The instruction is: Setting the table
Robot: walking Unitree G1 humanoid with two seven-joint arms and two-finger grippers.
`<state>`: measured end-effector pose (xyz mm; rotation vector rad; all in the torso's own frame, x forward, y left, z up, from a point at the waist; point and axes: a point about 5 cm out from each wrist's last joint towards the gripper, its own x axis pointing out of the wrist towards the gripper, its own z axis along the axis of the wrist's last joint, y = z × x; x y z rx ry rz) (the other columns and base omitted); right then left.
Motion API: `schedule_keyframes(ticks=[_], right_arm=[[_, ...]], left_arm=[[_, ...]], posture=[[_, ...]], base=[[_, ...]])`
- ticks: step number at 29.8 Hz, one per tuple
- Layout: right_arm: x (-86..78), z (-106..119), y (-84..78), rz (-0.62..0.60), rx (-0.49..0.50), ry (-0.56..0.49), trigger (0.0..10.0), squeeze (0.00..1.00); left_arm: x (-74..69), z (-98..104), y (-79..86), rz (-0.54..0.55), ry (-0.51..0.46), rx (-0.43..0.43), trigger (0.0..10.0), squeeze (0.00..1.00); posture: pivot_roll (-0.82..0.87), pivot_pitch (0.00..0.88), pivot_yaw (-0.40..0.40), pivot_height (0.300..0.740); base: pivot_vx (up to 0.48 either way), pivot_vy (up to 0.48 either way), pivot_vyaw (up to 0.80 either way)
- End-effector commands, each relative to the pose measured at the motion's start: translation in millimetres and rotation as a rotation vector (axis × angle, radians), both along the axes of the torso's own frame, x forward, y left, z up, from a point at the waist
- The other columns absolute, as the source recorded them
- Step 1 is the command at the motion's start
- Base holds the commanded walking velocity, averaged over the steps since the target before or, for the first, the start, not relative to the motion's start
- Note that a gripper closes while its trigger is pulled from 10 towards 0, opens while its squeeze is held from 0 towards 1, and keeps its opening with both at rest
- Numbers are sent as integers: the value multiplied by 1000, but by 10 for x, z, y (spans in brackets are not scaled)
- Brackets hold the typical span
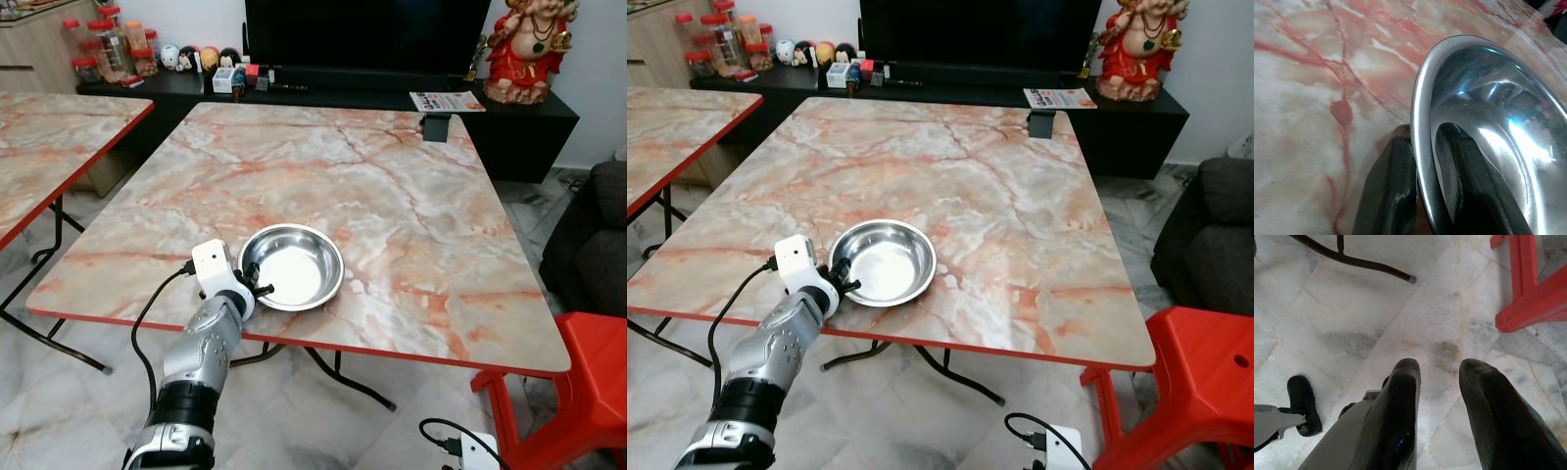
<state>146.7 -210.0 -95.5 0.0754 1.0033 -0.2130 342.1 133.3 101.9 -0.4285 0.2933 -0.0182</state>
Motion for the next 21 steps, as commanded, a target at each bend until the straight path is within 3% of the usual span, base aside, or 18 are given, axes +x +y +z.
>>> schedule_keyframes(ticks=[1, 5, 6, 7, 8, 9, 14, 15, 20, 21], right_arm=[[-11, 2, -32, -10, -3, 3, 10000, 0], [-8, 3, -33, -12, -3, 2, 10000, 0], [-7, 4, -33, -12, -3, 1, 10000, 0], [-6, 4, -33, -12, -3, 1, 10000, 0], [-8, 3, -35, -10, -3, 2, 10000, 0], [-8, 4, -37, -11, -3, 3, 10000, 0], [-5, 5, -39, -14, -4, 3, 10000, 0], [-4, 5, -38, -16, -3, 3, 10000, 0], [3, 6, -31, -17, -2, 2, 10000, 0], [4, 6, -30, -18, -2, 2, 10000, 0]], left_arm=[[22, 2, -33, -4, 16, 7, 10000, 0], [22, -10, -38, 12, 23, -14, 10000, 0], [20, -16, -34, 18, 28, -19, 10000, 67], [21, -18, -33, 20, 30, -20, 10000, 67], [20, -21, -30, 24, 33, -16, 10000, 761], [21, -19, -22, 27, 32, -15, 10000, 1000], [35, 9, 11, 42, 21, 1, 10000, 1000], [41, 15, 14, 35, 19, 10, 10000, 0], [47, 20, 38, 48, 20, 30, 10000, 0], [48, 20, 39, 48, 20, 28, 10000, 753]], posture=[[-23, 0, -25, 725], [-24, 0, -28, 725], [-24, 0, -28, 725], [-24, 0, -28, 725], [-23, 0, -29, 725], [-23, 0, -29, 725], [-20, 0, -31, 725], [-18, 0, -31, 725], [-18, 0, -28, 725], [-17, 0, -26, 725]], base=[[0, 0, 0], [0, 0, 0], [0, 0, 0], [0, 0, 0], [0, 0, 0], [0, 0, 0], [0, 0, 0], [0, 0, 0], [0, 0, 0], [0, 0, 0]])
